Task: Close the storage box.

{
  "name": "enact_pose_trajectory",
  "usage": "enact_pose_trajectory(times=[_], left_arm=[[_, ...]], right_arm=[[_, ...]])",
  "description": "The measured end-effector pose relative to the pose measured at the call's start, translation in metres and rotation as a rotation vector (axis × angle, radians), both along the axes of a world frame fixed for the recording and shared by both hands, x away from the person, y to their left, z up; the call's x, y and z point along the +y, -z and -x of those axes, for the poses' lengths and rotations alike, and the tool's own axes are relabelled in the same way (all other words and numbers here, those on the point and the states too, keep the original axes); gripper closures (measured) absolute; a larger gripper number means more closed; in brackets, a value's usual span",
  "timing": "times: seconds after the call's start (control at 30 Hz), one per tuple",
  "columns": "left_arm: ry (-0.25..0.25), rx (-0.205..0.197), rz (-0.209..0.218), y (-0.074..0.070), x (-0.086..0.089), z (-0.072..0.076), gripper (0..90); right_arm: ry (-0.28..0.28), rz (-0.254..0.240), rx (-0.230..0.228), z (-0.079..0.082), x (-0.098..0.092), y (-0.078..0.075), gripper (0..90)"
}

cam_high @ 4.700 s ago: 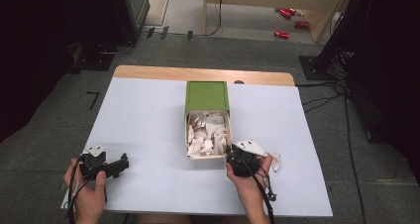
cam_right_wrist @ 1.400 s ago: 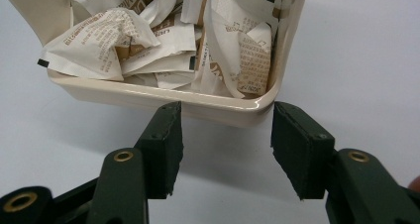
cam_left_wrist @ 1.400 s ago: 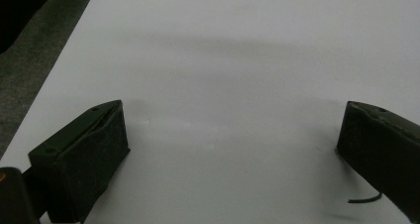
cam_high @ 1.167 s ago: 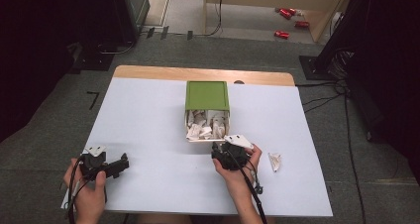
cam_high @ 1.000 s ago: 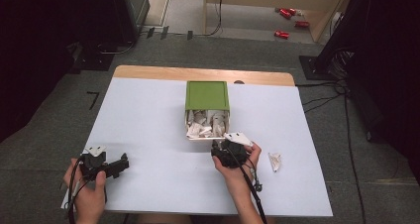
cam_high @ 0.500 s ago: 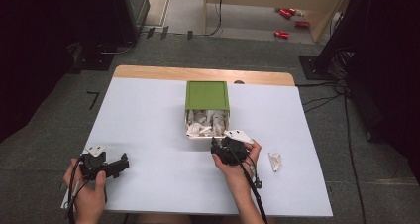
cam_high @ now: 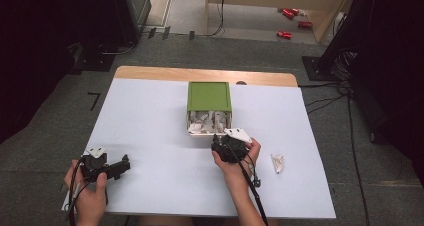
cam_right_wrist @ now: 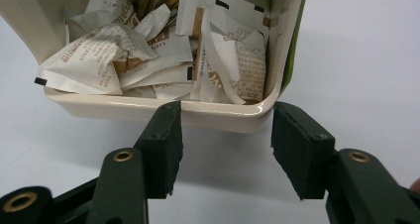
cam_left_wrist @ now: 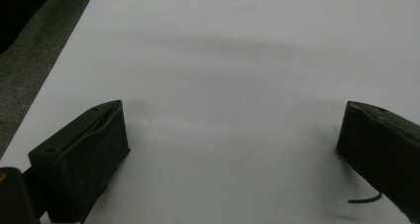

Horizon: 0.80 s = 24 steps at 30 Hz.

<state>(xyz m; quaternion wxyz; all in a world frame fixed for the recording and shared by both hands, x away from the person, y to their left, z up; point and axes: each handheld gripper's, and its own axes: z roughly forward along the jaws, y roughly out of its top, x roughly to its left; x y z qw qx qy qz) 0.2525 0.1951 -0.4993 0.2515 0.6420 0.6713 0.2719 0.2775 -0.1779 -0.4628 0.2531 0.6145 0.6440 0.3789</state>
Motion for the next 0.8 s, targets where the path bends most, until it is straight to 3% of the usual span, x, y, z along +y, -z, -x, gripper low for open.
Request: enact_pose_trajectory(times=[0.47, 0.67, 0.8], left_arm=[[0.000, 0.000, 0.000, 0.0000, 0.0001, 0.0000, 0.0], [0.000, 0.000, 0.000, 0.0000, 0.0001, 0.0000, 0.0], [0.000, 0.000, 0.000, 0.0000, 0.0001, 0.0000, 0.0]], right_arm=[[0.029, 0.008, -0.006, -0.0101, 0.0033, 0.0000, 46.8], [0.022, 0.023, 0.004, -0.0095, 0.0029, -0.0003, 47.6], [-0.024, 0.029, 0.017, -0.0065, 0.0020, -0.0012, 44.9]])
